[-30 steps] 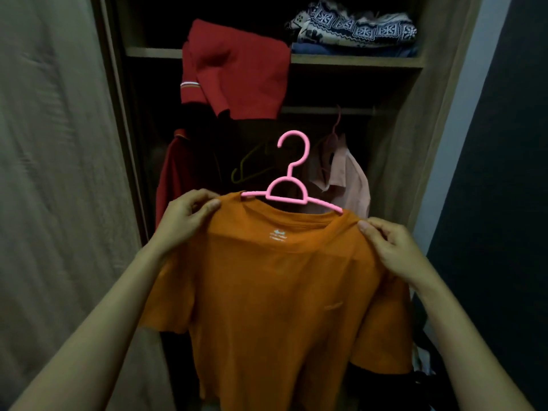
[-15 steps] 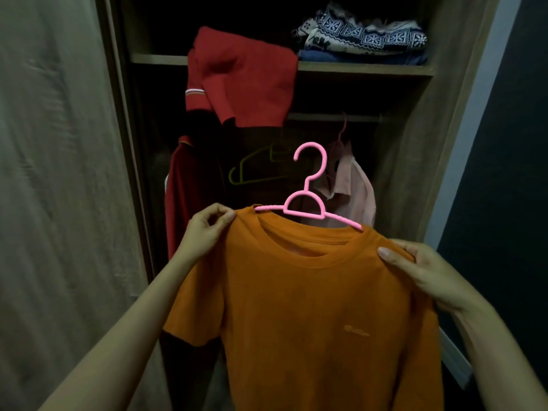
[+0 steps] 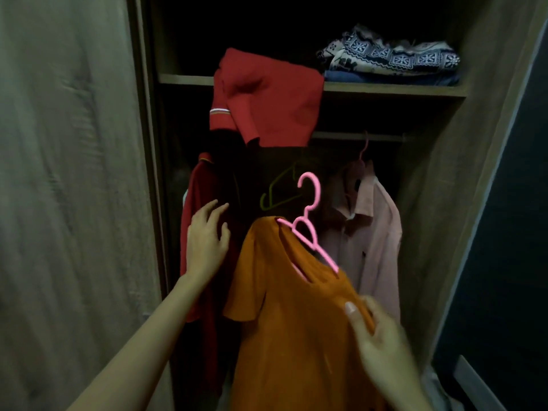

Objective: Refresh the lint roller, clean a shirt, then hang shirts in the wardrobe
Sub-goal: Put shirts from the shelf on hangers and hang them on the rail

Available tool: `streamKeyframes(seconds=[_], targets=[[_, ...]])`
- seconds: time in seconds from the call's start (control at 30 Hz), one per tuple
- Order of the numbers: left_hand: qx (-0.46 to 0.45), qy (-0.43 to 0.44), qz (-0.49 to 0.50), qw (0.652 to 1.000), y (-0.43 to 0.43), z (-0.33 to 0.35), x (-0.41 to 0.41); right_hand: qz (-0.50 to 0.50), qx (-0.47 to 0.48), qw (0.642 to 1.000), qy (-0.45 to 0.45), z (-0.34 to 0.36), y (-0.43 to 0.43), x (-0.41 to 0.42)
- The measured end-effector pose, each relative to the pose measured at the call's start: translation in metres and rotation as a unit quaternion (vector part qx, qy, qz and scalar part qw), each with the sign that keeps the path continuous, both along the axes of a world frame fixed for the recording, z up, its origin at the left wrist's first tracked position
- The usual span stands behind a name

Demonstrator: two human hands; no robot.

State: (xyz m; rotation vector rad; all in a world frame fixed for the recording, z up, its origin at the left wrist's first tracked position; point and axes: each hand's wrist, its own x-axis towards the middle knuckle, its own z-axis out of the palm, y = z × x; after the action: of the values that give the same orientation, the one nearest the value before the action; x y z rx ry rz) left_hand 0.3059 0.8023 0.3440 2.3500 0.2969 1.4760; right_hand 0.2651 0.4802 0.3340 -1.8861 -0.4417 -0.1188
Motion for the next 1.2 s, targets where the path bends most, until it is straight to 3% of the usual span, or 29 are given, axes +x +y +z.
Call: streamKeyframes(seconds=[0.13,0.33,0.47,0.67,0.83,1.2], targets=[[0.028,-0.028,0.043,0.998,0.015,0.017,-0.004,-0.045,-0.019,0.997,-0.064,-0.037,0.062,-0.006],[-0.012,0.002,0.002,1.000,0.041,0.031,-0.007,-0.084,0.010,0.989,-0.118,-0.044,0.153,0.004],[-0.053,0.069,-0.063,0.994,0.058,0.033,-0.011,-0.088,0.020,0.992,-0.084,-0.023,0.201,0.018],[-0.034,0.125,-0.116,0.985,0.082,0.029,-0.007,-0.099,0.101,0.989,-0.049,0.031,0.251,0.046],[-0.044,0.111,-0.157,0.980,0.091,0.026,-0.008,-0.089,0.158,0.983,-0.040,0.075,0.285,0.085],[-0.039,0.102,-0.196,0.974,0.103,0.027,-0.013,-0.104,0.158,0.977,-0.097,0.114,0.328,0.139]])
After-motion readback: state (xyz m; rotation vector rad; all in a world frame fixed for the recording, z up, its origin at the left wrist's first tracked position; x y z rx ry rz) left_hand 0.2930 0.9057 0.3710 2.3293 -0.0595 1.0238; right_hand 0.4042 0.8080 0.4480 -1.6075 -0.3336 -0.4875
